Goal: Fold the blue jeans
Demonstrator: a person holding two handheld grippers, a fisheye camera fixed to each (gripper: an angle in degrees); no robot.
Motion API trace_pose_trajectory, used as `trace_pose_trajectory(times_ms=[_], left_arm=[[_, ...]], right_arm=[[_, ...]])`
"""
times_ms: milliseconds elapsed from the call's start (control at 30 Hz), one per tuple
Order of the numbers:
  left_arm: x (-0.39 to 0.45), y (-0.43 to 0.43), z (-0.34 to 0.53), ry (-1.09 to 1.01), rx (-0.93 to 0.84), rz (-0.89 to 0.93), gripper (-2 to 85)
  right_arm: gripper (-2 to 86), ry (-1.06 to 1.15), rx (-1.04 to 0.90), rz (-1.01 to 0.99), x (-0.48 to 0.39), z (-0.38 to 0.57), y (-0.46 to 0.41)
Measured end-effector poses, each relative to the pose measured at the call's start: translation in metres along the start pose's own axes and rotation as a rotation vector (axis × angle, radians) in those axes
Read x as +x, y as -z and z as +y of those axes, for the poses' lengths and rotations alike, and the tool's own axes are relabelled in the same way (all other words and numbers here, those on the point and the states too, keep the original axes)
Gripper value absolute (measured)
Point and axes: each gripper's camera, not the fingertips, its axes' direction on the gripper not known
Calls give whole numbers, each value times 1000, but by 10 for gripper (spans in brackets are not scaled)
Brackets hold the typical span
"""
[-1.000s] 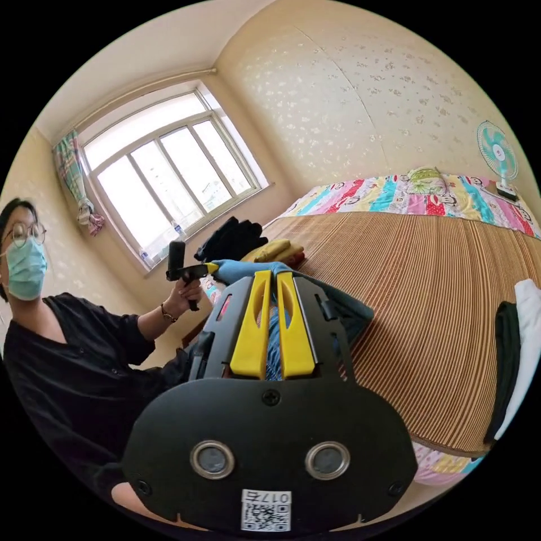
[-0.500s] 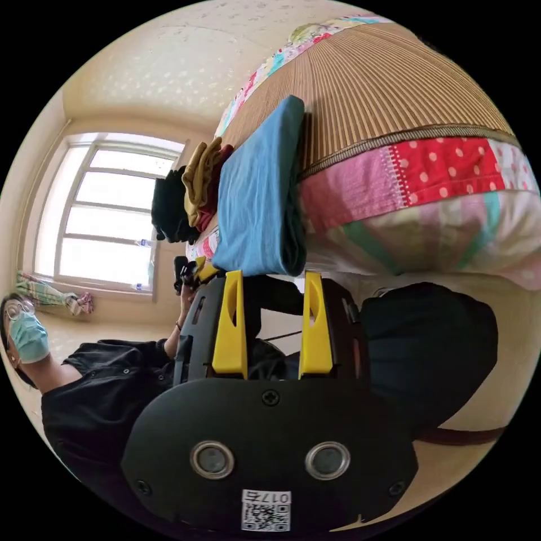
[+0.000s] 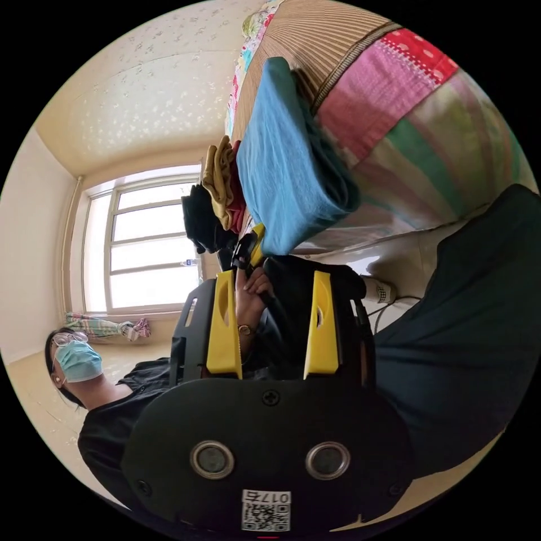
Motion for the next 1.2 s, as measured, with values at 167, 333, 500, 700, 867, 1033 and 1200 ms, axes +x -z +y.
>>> trace_pose_trajectory(times_ms=[167, 333, 500, 700, 867, 1033, 1200], left_arm=[[3, 6, 17, 107, -9, 142, 63], [20, 1, 37, 193, -38, 284, 62], [39, 3, 49, 211, -93, 325, 58], [51, 25, 54, 141, -101, 310, 54], [57, 35, 61, 63, -145, 278, 53], [57, 31, 63, 87, -167, 309, 52], [62, 35, 55, 134, -160, 358, 52]], right_arm=[[259, -19, -35, -96, 24, -10, -28], [296, 5, 86, -255, 46, -17, -47], [248, 8, 288, -455, 70, -16, -32], [73, 36, 460, -449, 67, 9, 2], [62, 164, 425, -305, 44, 20, 27], [131, 6, 348, -303, 71, 25, 32], [224, -54, 295, -318, 61, 59, 32]])
